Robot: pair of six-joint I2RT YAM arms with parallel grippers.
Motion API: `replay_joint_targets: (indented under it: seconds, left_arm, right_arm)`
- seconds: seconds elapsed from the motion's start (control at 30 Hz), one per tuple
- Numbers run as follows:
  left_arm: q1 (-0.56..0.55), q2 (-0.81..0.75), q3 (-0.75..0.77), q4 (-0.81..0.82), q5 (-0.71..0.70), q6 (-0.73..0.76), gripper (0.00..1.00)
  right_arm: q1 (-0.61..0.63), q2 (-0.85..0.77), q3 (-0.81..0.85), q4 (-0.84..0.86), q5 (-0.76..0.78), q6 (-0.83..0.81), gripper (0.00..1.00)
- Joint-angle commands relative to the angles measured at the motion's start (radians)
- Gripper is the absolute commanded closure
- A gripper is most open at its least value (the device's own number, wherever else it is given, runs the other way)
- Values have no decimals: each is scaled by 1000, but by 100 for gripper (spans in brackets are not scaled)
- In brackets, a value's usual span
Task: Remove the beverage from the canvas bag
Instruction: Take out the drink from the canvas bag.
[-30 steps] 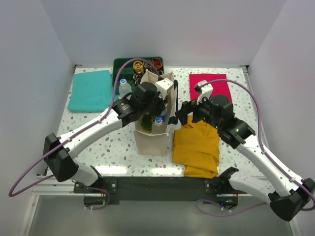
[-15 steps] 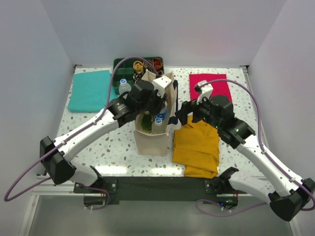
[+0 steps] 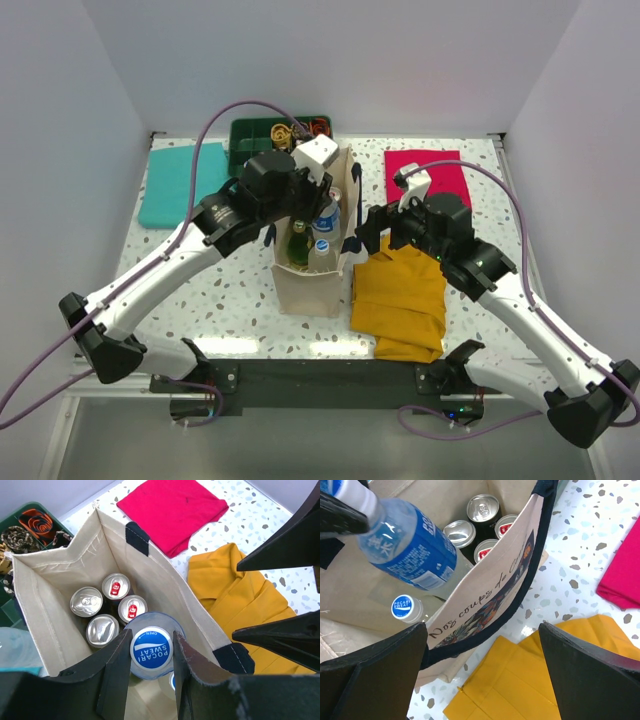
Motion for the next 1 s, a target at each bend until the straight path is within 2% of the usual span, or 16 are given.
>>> replay_joint_targets:
  seconds: [0.0, 0.47, 0.87, 0.97]
  left_arm:
    - [-6, -90, 91, 95, -26, 3, 100]
    - [-6, -265, 33, 234, -98, 17, 100]
    - [-4, -354, 23, 306, -223, 63, 100]
    - [-6, -366, 13, 316, -293, 75, 100]
  right_arm:
    - [2, 11, 31, 17, 32, -11, 2]
    - [2, 9, 31, 17, 32, -11, 2]
    - [0, 8, 31, 15, 32, -10, 2]
    - [0, 8, 31, 14, 32, -8, 2]
